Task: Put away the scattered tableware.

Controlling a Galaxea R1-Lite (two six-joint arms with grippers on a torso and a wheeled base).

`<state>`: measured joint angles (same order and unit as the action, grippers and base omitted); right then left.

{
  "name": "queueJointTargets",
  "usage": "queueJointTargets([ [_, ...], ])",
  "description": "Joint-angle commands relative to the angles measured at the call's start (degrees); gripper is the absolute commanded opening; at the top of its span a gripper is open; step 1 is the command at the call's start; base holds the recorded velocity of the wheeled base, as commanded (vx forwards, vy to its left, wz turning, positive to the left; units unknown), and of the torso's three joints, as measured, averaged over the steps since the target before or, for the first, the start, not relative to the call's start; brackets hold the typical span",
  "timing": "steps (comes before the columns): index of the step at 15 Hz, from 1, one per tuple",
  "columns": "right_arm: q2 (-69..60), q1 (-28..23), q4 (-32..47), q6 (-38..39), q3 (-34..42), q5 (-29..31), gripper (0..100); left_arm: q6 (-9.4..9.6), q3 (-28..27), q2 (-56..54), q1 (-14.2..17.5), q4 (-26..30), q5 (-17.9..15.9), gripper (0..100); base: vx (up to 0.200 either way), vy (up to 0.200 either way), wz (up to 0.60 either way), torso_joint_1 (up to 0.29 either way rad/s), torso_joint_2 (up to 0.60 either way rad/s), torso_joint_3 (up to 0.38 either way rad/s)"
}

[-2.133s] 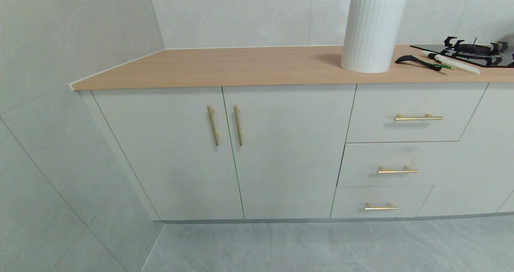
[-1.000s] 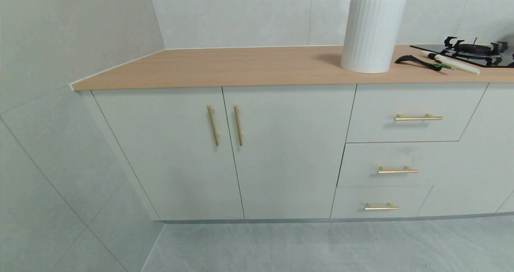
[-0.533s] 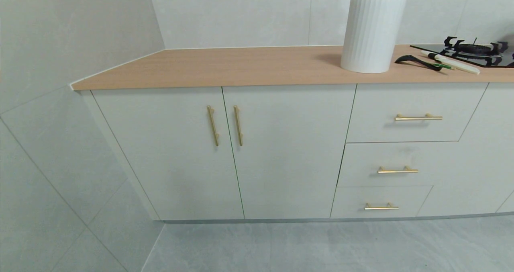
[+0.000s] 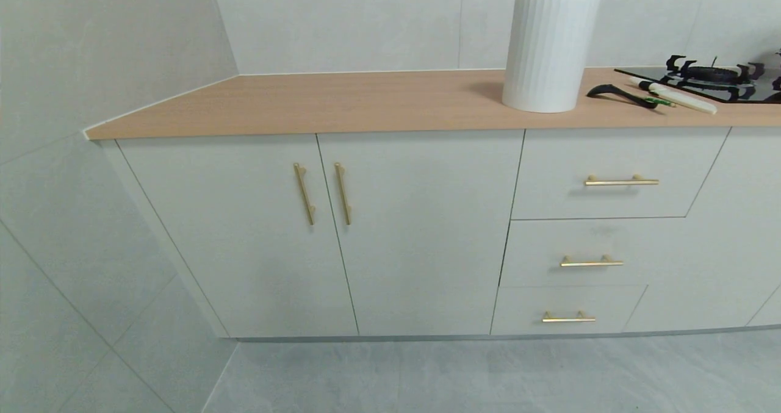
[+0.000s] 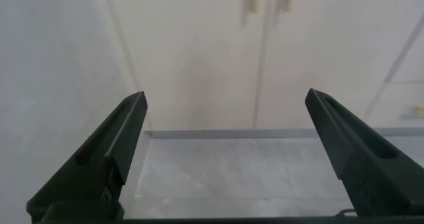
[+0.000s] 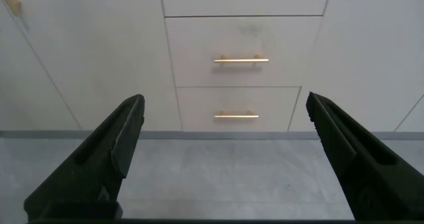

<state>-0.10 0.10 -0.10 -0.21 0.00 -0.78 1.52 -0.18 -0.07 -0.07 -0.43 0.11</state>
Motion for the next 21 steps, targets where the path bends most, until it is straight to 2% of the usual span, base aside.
queueJointTargets([
  [1,0.1,0.0,0.0,-0.1,0.0,0.0,100,0.15,0.0,0.1,0.0,0.0,0.0,100,0.0,-0.2,0.0,0.002,0.0,-0.002],
  [4,0.1,0.0,0.0,0.0,0.0,-0.1,100,0.23,0.0,0.1,0.0,0.0,0.0,100,0.0,-0.2,0.0,0.004,0.0,0.006],
  [10,0.1,0.0,0.0,-0.1,0.0,0.0,100,0.15,0.0,0.1,0.0,-0.1,-0.3,100,0.0,0.0,0.0,0.0,0.0,0.0],
  [18,0.1,0.0,0.0,-0.1,0.0,0.0,100,-0.03,0.0,0.1,0.0,-0.1,-0.2,100,0.2,0.0,0.0,-0.001,0.0,0.004],
  [21,0.1,0.0,0.0,0.0,0.0,0.0,100,-0.38,-0.1,0.1,0.0,-0.2,-0.2,100,0.0,0.0,0.0,0.0,0.0,0.0],
])
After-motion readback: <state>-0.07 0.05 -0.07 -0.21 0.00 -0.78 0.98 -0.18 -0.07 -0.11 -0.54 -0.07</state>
